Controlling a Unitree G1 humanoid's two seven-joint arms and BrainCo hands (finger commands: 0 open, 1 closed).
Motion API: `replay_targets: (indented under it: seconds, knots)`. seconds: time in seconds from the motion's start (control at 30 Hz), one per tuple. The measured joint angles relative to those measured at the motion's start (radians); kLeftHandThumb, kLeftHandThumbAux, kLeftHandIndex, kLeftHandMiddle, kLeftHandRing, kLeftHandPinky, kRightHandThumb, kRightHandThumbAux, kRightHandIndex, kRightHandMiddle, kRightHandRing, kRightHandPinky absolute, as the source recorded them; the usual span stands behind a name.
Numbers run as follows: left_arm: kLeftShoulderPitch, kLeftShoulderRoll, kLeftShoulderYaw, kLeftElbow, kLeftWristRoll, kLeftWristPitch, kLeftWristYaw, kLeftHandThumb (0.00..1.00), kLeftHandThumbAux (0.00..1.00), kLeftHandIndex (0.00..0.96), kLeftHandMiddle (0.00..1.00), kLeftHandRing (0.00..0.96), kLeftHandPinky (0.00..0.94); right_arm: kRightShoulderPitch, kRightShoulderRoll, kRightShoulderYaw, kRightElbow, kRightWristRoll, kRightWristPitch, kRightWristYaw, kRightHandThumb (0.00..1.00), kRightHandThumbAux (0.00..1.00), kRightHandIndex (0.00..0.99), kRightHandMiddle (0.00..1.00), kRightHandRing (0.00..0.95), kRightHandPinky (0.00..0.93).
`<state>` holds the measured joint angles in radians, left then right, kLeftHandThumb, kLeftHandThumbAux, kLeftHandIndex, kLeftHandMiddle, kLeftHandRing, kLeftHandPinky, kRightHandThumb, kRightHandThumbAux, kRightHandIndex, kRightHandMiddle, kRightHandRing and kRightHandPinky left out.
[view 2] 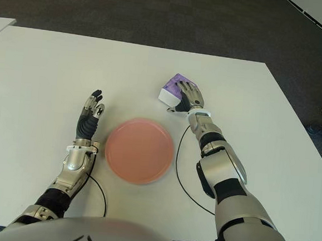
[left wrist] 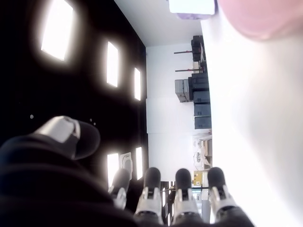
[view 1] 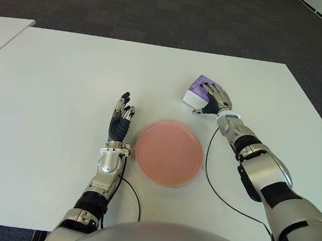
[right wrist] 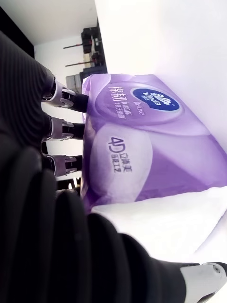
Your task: Put the tissue paper into the plate.
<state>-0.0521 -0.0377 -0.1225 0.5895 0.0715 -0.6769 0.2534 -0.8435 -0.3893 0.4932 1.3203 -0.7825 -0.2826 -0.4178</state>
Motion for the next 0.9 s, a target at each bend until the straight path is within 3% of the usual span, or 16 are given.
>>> replay_targets:
  seconds: [0.43, 0.9]
  knots:
    - [0.000, 0.000, -0.009, 0.000, 0.006, -0.017, 0.005, 0.000, 0.374, 0.000, 0.000, 0.000, 0.000, 0.056, -0.077, 0.085, -0.037, -0.025, -0.086, -0.075, 0.176, 0.675, 0.002, 0.054, 0.017, 0.000]
    - [-0.001, 0.000, -0.010, 0.000, 0.006, -0.011, 0.005, 0.000, 0.374, 0.000, 0.000, 0.000, 0.000, 0.137, -0.253, 0.161, -0.163, -0.053, -0.272, -0.135, 0.064, 0.696, 0.000, 0.049, 0.011, 0.000]
